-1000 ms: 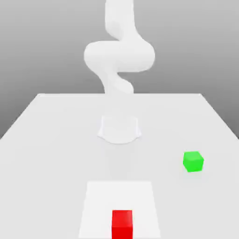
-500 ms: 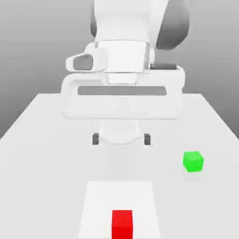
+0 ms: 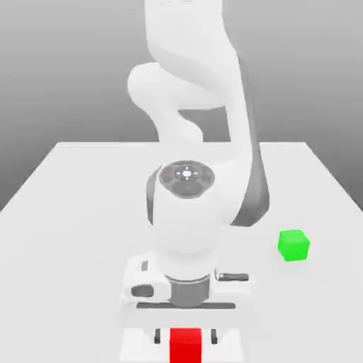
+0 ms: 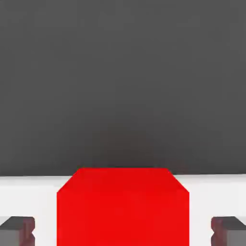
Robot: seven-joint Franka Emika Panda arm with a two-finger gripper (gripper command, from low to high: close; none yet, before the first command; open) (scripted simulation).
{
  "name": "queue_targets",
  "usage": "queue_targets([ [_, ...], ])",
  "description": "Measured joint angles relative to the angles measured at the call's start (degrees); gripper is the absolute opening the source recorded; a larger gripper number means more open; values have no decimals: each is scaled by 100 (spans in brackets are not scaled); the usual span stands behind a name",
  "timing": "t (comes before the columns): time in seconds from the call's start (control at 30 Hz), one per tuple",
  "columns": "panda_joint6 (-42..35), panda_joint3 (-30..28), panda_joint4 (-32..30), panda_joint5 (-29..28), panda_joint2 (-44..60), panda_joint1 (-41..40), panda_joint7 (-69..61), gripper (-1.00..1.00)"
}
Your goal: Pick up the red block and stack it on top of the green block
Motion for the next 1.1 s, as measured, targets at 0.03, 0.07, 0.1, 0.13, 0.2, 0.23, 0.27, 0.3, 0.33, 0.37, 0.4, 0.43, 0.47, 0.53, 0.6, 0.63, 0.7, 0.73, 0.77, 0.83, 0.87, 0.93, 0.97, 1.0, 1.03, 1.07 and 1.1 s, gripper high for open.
queue_targets([
  [0.03,0,1,0,-1,0,0,2,-100],
  [0.07,0,2,0,-3,0,0,3,-100],
  [0.1,80,0,15,-6,95,1,5,-100],
  [0.13,32,3,5,-6,40,-3,5,-100],
  [0.2,-222,13,-42,2,-261,-13,-1,-100],
  [0.23,-381,19,-72,8,-450,-18,-6,-100],
  [0.27,-548,25,-103,16,-648,-22,-12,-100],
  [0.3,-685,74,-168,44,-850,8,-16,-100],
  [0.33,-736,235,-318,123,-1056,124,-11,-100],
  [0.37,-765,417,-489,223,-1260,265,-14,-100],
  [0.4,-782,611,-667,329,-1461,411,-18,-100],
  [0.43,-796,814,-856,446,-1669,640,-23,-100],
  [0.47,-807,998,-1049,572,-1881,1032,-32,-100],
  [0.53,-826,1255,-1436,809,-2297,1587,-38,-100],
  [0.6,-838,1458,-1825,1006,-2706,2002,-17,-100],
  [0.63,-842,1584,-2020,1093,-2908,2166,0,-100],
  [0.7,-848,1863,-2412,1252,-3309,2569,47,-100],
  [0.73,-848,2005,-2607,1321,-3506,2781,76,-100],
  [0.77,-807,2136,-2754,1310,-3607,2903,141,-100],
  [0.83,-567,2341,-2856,999,-3444,2803,399,-100],
  [0.87,-414,2424,-2869,786,-3290,2693,553,-100],
  [0.93,-85,2554,-2871,340,-2938,2465,865,-100],
  [0.97,83,2549,-2868,117,-2753,2414,1020,-100],
  [1.0,254,2542,-2864,-87,-2569,2367,1163,-100],
  [1.03,428,2520,-2860,-244,-2390,2330,1272,-100],
  [1.07,606,2488,-2859,-331,-2217,2346,1331,-100],
  [1.1,723,2492,-2858,-362,-2106,2324,1352,100],
])
